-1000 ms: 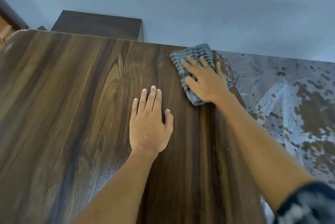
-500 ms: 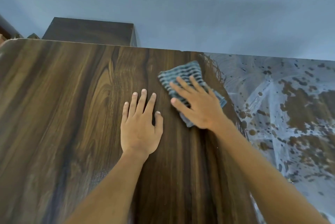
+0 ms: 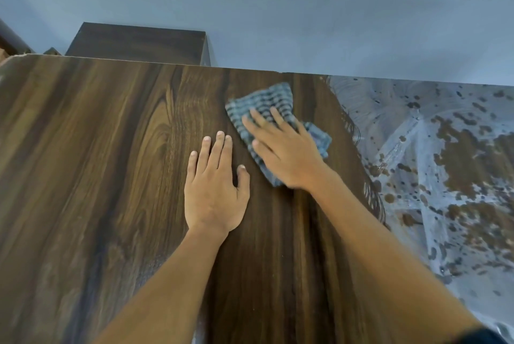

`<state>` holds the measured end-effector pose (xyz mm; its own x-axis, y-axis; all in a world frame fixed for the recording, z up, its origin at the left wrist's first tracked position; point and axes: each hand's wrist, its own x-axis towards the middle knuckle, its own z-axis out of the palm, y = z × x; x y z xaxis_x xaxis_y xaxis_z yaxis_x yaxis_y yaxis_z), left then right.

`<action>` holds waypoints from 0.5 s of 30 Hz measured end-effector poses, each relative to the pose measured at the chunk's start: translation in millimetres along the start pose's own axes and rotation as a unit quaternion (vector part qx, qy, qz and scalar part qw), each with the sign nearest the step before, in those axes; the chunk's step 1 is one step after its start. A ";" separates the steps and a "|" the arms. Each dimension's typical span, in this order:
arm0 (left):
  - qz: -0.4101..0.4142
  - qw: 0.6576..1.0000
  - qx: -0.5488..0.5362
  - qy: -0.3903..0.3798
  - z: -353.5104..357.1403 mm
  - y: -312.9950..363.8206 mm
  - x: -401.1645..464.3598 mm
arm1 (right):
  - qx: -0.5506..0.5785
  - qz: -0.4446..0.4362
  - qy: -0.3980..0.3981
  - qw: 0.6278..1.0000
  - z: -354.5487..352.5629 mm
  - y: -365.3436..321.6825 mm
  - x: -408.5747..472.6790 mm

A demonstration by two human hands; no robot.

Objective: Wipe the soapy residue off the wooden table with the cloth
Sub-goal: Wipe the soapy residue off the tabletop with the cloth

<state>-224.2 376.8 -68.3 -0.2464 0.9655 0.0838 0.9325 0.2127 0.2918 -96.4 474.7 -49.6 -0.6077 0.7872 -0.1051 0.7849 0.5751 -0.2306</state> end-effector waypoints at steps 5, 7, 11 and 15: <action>0.002 1.000 -0.002 -0.005 1.2 -0.7 0.6 | 0.044 0.041 0.002 0.998 -5.6 22.1 -57.6; 0.001 1.000 0.000 -0.003 2.0 -0.7 0.8 | 0.029 0.102 0.027 0.994 -10.8 44.2 -34.3; -0.002 1.000 -0.005 -0.002 1.0 0.2 0.2 | 0.022 0.196 0.046 0.979 -16.7 60.1 33.2; 0.000 1.000 -0.006 -0.003 -0.2 -0.2 -0.4 | 0.008 0.149 0.037 0.988 -8.5 27.3 40.1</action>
<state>-224.3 376.3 -68.2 -0.2453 0.9662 0.0788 0.9291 0.2111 0.3038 -98.3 523.8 -51.9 -0.3381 0.9358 -0.1003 0.9257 0.3114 -0.2148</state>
